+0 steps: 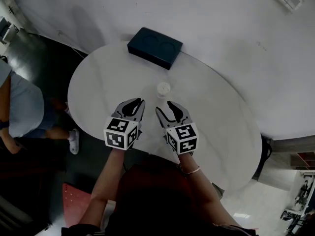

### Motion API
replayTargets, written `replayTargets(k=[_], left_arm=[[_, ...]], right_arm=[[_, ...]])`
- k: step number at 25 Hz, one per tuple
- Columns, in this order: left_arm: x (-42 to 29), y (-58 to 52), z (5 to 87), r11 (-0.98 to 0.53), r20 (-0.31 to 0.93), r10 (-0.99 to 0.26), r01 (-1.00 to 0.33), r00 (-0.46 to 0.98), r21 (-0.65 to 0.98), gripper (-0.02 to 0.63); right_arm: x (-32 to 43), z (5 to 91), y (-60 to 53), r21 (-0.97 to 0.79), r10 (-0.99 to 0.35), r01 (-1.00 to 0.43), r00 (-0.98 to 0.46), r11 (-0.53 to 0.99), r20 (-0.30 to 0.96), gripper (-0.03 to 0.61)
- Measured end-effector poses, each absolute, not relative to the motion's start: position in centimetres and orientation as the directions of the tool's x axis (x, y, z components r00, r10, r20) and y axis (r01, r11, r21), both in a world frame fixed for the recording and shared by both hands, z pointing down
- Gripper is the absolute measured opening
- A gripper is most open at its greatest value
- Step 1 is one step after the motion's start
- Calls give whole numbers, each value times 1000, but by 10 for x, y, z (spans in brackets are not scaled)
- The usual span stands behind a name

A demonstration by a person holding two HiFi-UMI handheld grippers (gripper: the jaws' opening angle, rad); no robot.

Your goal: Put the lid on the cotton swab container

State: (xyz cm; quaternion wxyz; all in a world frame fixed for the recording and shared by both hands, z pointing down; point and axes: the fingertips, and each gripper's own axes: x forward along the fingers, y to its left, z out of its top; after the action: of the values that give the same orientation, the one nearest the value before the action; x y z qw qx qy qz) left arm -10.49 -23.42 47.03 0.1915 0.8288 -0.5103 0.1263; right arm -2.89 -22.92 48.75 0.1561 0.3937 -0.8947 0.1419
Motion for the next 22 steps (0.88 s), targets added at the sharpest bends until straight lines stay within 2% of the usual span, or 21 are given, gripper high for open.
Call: replayTargets(k=[11, 22], left_arm=[[-111, -196, 472, -426, 374, -806, -888, 459, 170, 60], [-118, -156, 468, -426, 341, -819, -887, 461, 176, 60]], right_arm=[[-29, 477, -194, -132, -692, -771, -621, 622, 367, 50], [-31, 473, -152, -134, -687, -763, -632, 633, 357, 23]])
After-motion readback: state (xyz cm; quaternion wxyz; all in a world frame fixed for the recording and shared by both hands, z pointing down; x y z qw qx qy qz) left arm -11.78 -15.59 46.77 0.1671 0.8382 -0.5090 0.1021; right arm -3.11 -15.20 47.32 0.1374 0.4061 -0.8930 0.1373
